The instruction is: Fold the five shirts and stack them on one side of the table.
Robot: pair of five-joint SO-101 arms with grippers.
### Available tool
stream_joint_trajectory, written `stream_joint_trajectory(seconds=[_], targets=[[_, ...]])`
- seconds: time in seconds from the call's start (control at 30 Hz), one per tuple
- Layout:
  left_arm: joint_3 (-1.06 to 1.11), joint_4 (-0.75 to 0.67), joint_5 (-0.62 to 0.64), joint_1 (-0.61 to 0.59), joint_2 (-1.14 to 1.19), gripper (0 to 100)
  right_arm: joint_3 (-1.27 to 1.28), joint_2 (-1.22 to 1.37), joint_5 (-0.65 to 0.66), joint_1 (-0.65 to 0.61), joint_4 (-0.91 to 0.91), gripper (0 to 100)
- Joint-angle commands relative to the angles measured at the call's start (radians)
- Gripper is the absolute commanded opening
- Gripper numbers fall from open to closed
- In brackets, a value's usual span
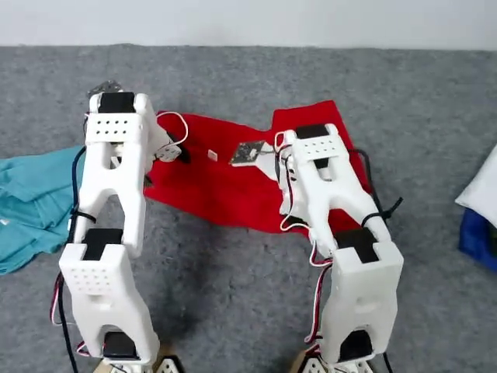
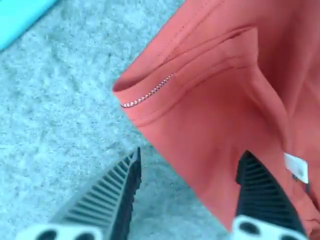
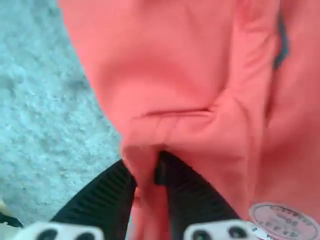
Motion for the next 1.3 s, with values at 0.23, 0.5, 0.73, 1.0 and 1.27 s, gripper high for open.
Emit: stream_joint_trajectory(seconds=[0.23,0.5,0.73,1.0,1.27], targets=[[-0.005,0.032,-0.011,0.003,-0.057,29,-0.063,-0.013,0.038,0.077,0.081,3.5],[-0.007,0.031,-0.011,0.064,0.025,29,-0.064,-0.013,0.049,0.076,0.145,4.2],[-0.012,0.032,-0.011,0.074,0.032,29,-0.064,-0.008,0.049,0.068,0.140,7.1],[-0.010,0.034,-0.011,0.072,0.032,29,-0.064,-0.015,0.055,0.068,0.140,15.7],[-0.008,0.034,-0.011,0.072,0.032,29,-0.115,-0.015,0.055,0.074,0.165,14.7]])
